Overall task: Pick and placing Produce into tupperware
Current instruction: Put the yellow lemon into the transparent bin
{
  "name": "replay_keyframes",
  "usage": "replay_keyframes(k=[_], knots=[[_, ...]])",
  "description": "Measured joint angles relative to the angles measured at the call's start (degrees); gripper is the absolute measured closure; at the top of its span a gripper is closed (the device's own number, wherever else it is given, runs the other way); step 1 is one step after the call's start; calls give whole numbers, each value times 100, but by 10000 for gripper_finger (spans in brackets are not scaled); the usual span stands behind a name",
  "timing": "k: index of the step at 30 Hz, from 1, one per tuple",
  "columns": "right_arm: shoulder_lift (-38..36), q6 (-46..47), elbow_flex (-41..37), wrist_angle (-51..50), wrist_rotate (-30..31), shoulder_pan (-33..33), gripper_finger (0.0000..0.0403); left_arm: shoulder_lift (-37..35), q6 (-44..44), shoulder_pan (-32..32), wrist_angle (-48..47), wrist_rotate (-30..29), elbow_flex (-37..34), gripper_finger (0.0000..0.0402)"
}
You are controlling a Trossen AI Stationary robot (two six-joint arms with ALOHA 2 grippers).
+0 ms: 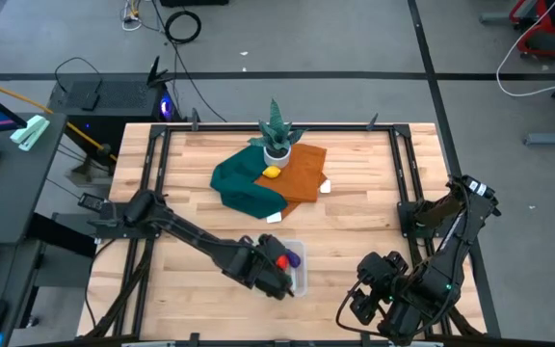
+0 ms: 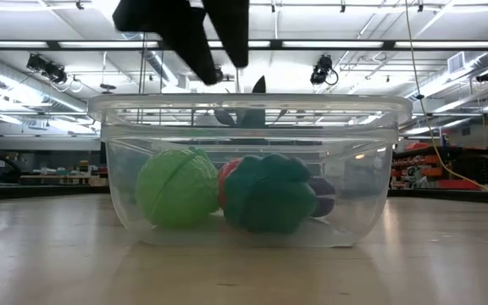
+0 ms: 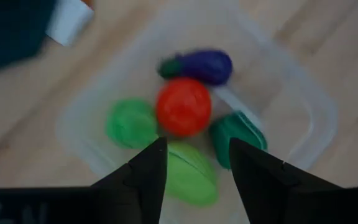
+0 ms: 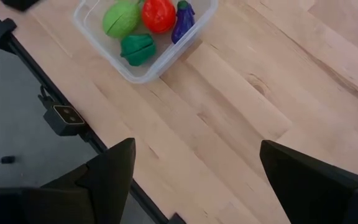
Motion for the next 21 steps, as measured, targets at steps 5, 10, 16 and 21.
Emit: replay_keyframes(k=[5, 10, 16, 21], knots=[[0, 94, 0, -23, 68, 0, 94, -330, 131, 140, -166, -251, 256, 222], [0, 180, 0, -150, 141, 23, 94, -802, 103, 139, -490, -572, 266, 219], [0, 530, 0, -513, 216, 168, 94, -1278, -597, -105, -1526, -1040, 46, 231], [0, 699, 0, -657, 307, 279, 94, -1778, -1511, -434, -1509, -1232, -754, 244]])
